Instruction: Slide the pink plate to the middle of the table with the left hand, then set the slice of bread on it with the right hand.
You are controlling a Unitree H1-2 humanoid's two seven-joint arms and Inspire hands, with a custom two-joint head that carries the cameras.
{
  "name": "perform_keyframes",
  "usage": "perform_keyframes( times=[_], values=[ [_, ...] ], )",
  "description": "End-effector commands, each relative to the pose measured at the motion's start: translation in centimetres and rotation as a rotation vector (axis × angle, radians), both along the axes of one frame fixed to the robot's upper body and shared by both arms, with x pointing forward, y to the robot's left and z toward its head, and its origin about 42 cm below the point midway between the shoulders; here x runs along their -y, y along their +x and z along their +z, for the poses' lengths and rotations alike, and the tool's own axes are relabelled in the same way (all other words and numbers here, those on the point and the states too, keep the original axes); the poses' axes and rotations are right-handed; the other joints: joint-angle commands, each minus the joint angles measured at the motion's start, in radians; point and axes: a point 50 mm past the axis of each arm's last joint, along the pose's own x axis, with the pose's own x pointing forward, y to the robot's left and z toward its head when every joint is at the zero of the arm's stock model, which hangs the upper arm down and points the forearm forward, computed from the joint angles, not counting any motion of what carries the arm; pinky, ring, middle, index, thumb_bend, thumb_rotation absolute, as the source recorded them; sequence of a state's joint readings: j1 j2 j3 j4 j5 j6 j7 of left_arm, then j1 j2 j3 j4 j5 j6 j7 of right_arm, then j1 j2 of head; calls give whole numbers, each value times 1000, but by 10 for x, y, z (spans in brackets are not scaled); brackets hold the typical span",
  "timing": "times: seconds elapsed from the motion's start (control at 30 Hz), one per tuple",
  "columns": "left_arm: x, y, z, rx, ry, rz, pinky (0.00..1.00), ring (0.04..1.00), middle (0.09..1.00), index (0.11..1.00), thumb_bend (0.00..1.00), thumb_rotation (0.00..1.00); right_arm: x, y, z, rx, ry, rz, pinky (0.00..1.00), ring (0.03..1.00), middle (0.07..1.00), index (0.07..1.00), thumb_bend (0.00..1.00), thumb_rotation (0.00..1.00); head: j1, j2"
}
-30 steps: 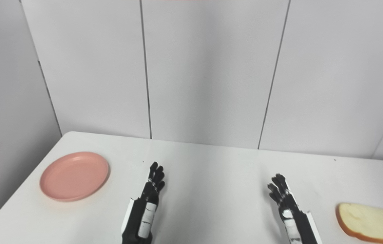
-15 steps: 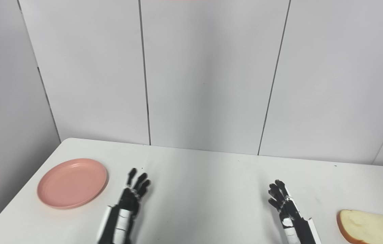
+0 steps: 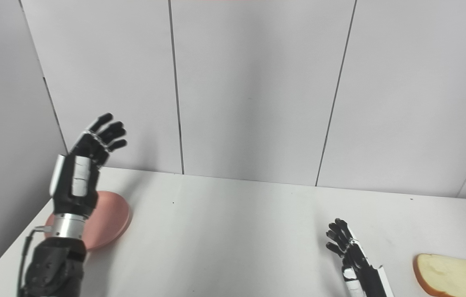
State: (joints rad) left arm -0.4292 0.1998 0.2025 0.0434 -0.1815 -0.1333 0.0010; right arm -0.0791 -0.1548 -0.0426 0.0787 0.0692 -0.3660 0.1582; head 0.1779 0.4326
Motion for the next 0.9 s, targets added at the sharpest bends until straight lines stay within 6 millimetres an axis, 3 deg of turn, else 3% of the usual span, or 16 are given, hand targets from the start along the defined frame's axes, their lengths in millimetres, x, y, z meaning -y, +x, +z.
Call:
perform_keyframes(
  times=[0.0,0.13,0.43,0.63,0.77,0.87],
  values=[
    [-17,13,34,62,14,3,799,810,797,777,991,834,-7,-45,-63,-212,50,-28,852,887,906,926,857,1000,4,1],
    [-46,27,42,41,30,29,846,843,819,801,965,841,-5,-46,-64,-215,48,-29,851,886,905,923,873,1000,11,1],
    [-110,53,43,-47,32,79,809,850,847,854,977,874,-3,-49,-66,-220,43,-30,849,884,902,921,880,1000,25,2],
    [-137,55,20,-107,-72,117,770,838,847,855,958,836,-2,-50,-66,-219,46,-27,850,886,903,923,874,1000,22,6],
    [-150,54,1,-154,-73,160,754,825,848,816,924,870,-2,-51,-65,-219,48,-27,851,886,905,923,865,1000,22,8],
    [-158,54,-13,-202,-80,191,762,819,835,837,919,867,-1,-52,-66,-219,49,-29,851,884,902,922,855,1000,23,11]
  ],
)
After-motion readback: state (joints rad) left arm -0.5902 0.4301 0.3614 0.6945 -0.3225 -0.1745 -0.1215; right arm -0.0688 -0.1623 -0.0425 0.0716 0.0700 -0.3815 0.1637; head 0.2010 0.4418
